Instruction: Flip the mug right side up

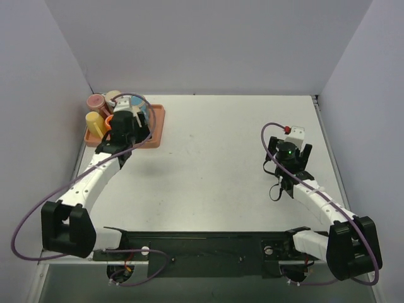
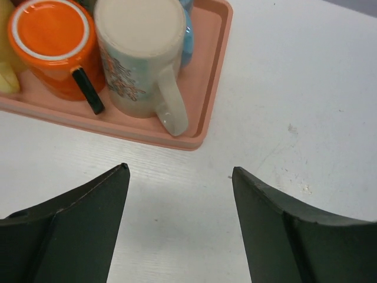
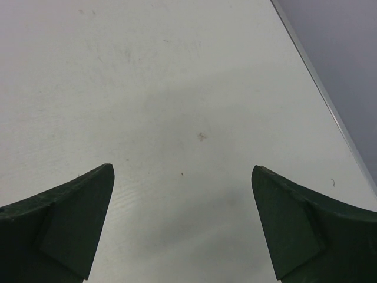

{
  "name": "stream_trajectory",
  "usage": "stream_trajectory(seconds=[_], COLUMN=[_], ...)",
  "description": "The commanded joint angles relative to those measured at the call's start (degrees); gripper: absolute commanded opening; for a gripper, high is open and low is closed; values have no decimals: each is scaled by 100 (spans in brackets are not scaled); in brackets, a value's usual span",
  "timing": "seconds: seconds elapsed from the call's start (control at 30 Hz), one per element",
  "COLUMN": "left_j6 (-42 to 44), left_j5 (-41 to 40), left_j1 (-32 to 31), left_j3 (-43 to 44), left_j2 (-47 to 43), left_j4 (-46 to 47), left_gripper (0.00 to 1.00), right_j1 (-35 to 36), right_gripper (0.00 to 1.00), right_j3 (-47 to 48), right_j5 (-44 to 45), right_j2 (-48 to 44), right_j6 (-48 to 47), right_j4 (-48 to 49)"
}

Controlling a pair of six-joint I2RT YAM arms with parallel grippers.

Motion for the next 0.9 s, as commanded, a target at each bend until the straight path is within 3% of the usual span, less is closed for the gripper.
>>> stream_trajectory(seconds=[0.0,0.23,0.63,0.87], left_j6=[-1139,-1694,-1484,-1308], left_j5=[-1778,-3079,-3485,-3538], left_j1=[-801,-951,-942,-933], left_j3=[770,1711,2221,2265], left_j2=[738,2085,3430,3694], left_j4=[-922,-1099,-598,-360], left_gripper=[79,67,63,38], right_j1=[2,19,46,72], right_gripper=[96,96,95,94], right_j3=[92,-128,-75,-40], right_j5=[420,367,288,262], right_j2=[138,217,604,683], right_j6=[-78,-60,-43,-78], right_j4=[-331,20,73,56])
